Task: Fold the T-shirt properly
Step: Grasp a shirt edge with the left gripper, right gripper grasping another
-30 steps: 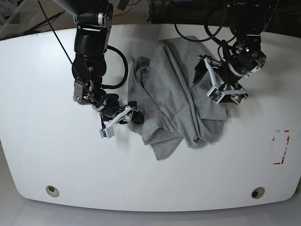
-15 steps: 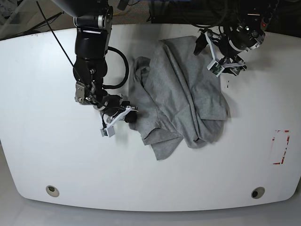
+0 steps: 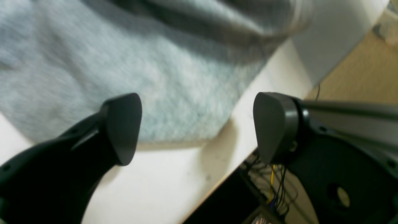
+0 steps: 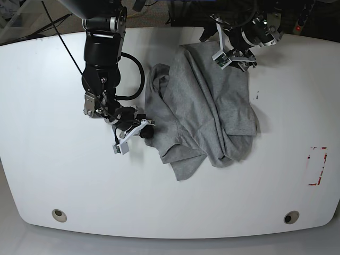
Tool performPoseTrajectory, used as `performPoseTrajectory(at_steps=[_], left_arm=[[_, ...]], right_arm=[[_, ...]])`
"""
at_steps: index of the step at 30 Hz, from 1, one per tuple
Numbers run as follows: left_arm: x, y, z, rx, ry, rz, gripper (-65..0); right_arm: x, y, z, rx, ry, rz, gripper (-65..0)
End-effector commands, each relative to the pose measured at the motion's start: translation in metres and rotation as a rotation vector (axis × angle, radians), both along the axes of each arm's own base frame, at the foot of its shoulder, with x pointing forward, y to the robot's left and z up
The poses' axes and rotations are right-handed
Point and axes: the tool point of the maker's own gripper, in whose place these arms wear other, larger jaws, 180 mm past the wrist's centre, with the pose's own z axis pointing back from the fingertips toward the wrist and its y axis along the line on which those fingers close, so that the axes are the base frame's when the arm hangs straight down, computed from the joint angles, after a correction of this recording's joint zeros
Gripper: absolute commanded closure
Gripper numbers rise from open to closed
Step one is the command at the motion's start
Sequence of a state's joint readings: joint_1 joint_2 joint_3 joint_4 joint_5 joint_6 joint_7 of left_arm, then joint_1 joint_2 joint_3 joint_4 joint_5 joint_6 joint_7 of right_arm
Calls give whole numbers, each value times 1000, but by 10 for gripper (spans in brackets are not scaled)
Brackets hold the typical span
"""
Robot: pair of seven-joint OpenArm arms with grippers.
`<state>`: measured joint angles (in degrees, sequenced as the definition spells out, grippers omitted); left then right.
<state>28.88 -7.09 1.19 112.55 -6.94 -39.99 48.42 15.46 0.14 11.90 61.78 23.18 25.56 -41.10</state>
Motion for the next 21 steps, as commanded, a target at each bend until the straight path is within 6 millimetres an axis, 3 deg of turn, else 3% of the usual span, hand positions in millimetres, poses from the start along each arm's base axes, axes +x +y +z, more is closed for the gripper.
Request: performPoseTrajectory(at_steps=[1,5,10,13,16,21], left_arm=[[0,4,1,4,-8,-7,-525],[-3,20,-5,51,6,-26,-524],[-15,36,-30,88,89,-29,-522],[-9,41,-37,96,102,-25,-478],[-6,46,-48,116,126,-42,-336],[5,59,-62,138,157,-26,-49]], right_arm=[[12,-2,15,4,-45,-4,0],[12,-2,15,5,-46,-6,0],[13,-2,15,9,-46,-10,0],[13,-2,15,9,-46,-10,0],[13,-2,16,8,-51,-8,0],[20,-5,38,-9,-118,-8,0]])
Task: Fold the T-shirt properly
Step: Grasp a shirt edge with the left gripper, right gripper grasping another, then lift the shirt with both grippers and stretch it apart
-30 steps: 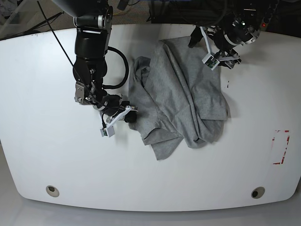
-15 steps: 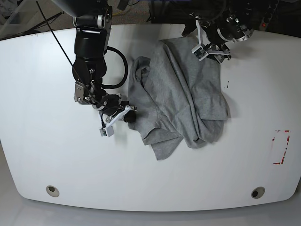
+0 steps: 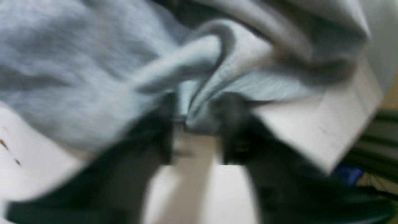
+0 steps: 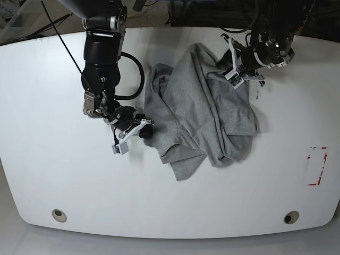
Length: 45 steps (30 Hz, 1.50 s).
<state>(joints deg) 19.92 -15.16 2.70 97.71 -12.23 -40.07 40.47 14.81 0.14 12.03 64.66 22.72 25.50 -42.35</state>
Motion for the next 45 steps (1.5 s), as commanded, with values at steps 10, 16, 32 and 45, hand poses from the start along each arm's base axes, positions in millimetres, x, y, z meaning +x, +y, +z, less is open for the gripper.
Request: performPoseTrajectory(at_steps=[10,16,32,45], left_arm=[[20,60,15,224,-42,52,0],[61,72,70,235,-235,129,0],[183,188,241,448,-582,480,0],[218,220,411,462,-902,654,0]], right_arm=[[17,-13,76,-51,-245,-12,0],[21,-24,101,-119,-317,15,0],[95,-79,217,-285,-541,6,0],[132,-120,361,-506,-789,1,0]])
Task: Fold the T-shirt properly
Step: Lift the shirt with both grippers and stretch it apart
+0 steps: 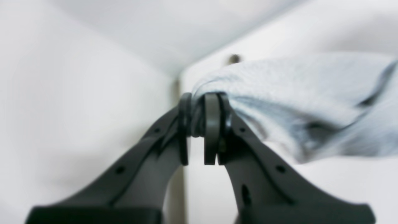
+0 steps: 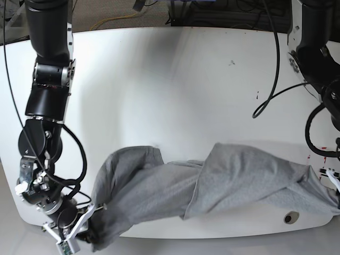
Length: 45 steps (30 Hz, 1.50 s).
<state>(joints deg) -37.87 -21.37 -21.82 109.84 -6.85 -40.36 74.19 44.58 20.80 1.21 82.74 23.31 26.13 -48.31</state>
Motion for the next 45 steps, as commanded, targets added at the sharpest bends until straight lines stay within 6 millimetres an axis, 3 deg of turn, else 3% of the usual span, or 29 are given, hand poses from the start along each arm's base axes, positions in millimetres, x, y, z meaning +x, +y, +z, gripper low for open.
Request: performPoseTrajectory(at_steps=[1,4,6,9,11,13,19,26,31,38,45], left_arm=[[-1,3,36,11,-90,5,0],[-7,15,57,36,-122,42,0],[-8,17,61,40,-127,47,0],[-7,17,48,37,-96,45,0],[-8,17,27,35,-45,44,0],[-10,18,8,32,0,44,0],[-34,30,-64,-7,162,81,0],[-81,45,-148,-57,358,135,0],[-110,29,-206,-89,468,82,0],[-153,8,-261,-130,586,16,0],[-185,7,-286,-135,681,18,0]], right_arm=[[6,-21,55,-2,-119,-32,0],[9,-32,83,-29,-161,-34,0],[8,-36,92,-53,-174,-26,0],[6,-41,87,-91,-142,-26,0],[1,-42,79,-108,-121,-19,0],[-5,-50,59,-94,-81,-38,0],[-26,-52,-7,-46,38,-52,0],[-71,-42,-87,2,153,-52,0],[-107,-34,-137,23,246,-57,0],[-162,-34,-196,84,378,-109,0],[-203,-52,-234,122,481,-188,0]])
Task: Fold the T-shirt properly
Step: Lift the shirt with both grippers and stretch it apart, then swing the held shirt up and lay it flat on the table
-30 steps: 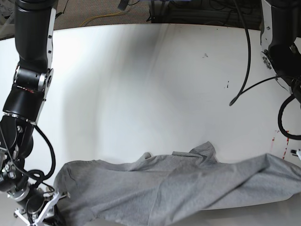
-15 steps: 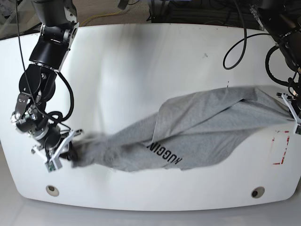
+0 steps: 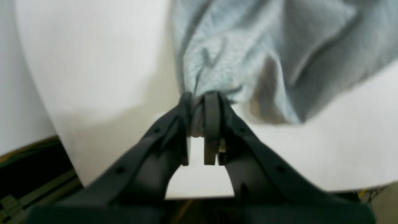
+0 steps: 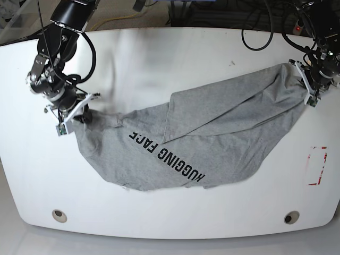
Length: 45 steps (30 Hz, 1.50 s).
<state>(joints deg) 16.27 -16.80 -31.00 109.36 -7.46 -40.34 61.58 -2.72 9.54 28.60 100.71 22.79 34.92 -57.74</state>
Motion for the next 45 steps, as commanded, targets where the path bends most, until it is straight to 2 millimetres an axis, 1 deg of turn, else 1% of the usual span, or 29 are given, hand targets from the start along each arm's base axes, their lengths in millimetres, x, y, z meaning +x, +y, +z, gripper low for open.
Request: performPoseTrajectory(at_steps=[1,3,5,8,10,12,14,15,16,17,19,20,22,24,25,27,29,31,32,34,35,36,37,38,39,40,42,43,45], left_arm=[[0,7,6,25,-12,-3,0],[-6,8,-3,9,9,3,0],[-7,8,-10,-14,7,2,0],[-5,13,-13,-29,-9,-7,0],[-3,11,-11,-35,-24,-17,0],[2,7,-3,-28,-52,-34,0],[8,1,3,-24,-78,-53,0],[15,-6,9,-28,-106,-77,0],[31,-22,19,-38,-161,-130,0],[42,-37,25,-54,-201,-179,0],[55,-60,32,-82,-249,-249,0],[62,-75,37,-99,-275,-293,0],[81,-97,52,-111,-333,-357,0],[104,-118,69,-105,-374,-420,0],[113,-123,76,-91,-388,-432,0],[134,-127,97,-60,-442,-422,0],[153,-134,121,-50,-506,-418,0],[173,-142,149,-37,-575,-413,0],[179,-144,159,-29,-597,-407,0],[192,-151,184,-2,-656,-398,0],[200,-153,200,21,-693,-396,0],[206,-157,214,37,-727,-397,0],[209,-160,224,45,-750,-396,0],[215,-164,239,58,-788,-393,0],[218,-167,249,63,-811,-389,0],[221,-169,263,72,-844,-382,0],[226,-171,291,93,-909,-361,0],[228,-172,300,98,-930,-354,0],[229,-172,329,126,-997,-333,0]], right_arm=[[2,-7,11,-3,-46,-12,0],[-8,-10,3,-4,-20,-21,0],[-16,-15,-3,-4,0,-34,0],[-26,-27,-5,-9,12,-72,0],[-33,-33,-8,-15,24,-88,0],[-36,-32,-9,-23,26,-69,0],[-35,-30,-5,-42,13,-39,0],[-34,-29,-1,-54,3,-34,0],[-32,-28,2,-57,-6,-29,0],[-29,-27,4,-56,-14,-27,0],[-16,-27,13,-54,-48,-27,0],[-7,-28,19,-59,-66,-24,0],[5,-34,27,-105,-80,-5,0],[26,-36,46,-154,-123,23,0],[34,-37,54,-172,-141,29,0],[47,-40,70,-202,-177,33,0],[62,-46,92,-229,-229,30,0],[80,-49,109,-259,-258,37,0],[86,-51,115,-273,-265,43,0],[101,-61,137,-316,-296,46,0],[109,-66,149,-334,-313,49,0],[115,-69,158,-346,-324,52,0],[120,-72,167,-360,-336,53,0],[127,-77,183,-382,-360,54,0],[131,-81,193,-400,-373,53,0],[135,-86,207,-430,-387,55,0],[141,-96,232,-480,-410,51,0],[142,-100,244,-501,-423,45,0],[144,-110,278,-563,-450,28,0]])
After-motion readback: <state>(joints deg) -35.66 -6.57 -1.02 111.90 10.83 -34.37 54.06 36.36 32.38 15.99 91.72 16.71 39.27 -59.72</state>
